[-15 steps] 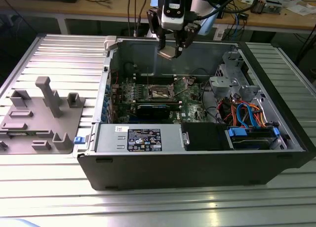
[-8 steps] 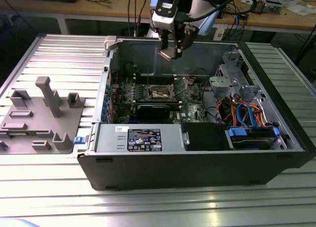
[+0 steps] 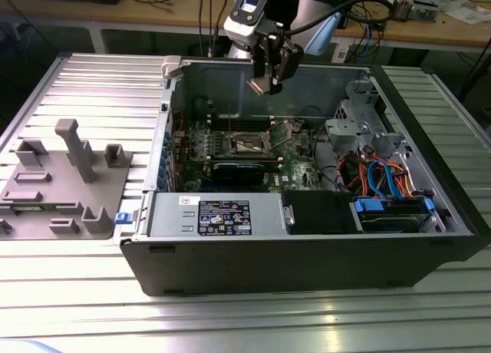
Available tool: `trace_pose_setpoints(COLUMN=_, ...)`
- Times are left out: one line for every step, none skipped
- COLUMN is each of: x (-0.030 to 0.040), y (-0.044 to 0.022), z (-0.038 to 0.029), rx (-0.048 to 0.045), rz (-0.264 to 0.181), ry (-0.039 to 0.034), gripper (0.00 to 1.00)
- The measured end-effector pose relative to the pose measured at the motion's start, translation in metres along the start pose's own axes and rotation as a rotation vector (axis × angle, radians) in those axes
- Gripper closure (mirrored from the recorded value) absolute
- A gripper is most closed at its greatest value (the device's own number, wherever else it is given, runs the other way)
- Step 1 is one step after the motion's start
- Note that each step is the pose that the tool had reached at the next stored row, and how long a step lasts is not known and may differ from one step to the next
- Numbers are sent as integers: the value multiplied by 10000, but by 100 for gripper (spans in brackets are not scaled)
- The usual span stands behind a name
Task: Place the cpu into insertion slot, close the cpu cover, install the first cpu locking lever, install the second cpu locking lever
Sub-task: 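Place the cpu into insertion slot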
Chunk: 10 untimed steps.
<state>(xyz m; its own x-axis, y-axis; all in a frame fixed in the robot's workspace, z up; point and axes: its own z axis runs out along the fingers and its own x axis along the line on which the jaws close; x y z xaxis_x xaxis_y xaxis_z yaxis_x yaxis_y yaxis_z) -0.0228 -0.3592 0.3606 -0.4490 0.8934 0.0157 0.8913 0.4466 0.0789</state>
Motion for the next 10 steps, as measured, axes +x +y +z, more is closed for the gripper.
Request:
trace_pose_setpoints(x=0, y=0, z=1, rx=0, rz=1, ry=0, gripper=46)
trace_pose_setpoints(x=0, y=0, z=2, rx=-1, rz=1, ry=1, gripper=46)
trace_pose_setpoints(x=0, y=0, z=2, rx=-2, rz=2, ry=2, gripper=46)
trace_pose_setpoints(x=0, y=0, z=3, rx=-2, rz=1, ry=1, gripper=46)
trace_pose_setpoints(x=0, y=0, z=2, rx=-2, rz=4, ry=1, gripper=46)
trace_pose_setpoints(x=0, y=0, z=4, rx=-4, rz=74, ry=-5, gripper=46)
trace_pose_setpoints(x=0, y=-1, z=6, rx=-10, rz=257, ry=-16, gripper=46)
trace_pose_setpoints(x=0, y=-1, z=7, rx=-12, rz=524, ry=-39, gripper=46)
trace_pose_setpoints(x=0, y=-1, z=9, rx=-15, rz=731, ry=-56, gripper=46)
trace_pose_setpoints(x=0, y=-1, z=10, rx=-17, rz=859, ry=-66, gripper=46)
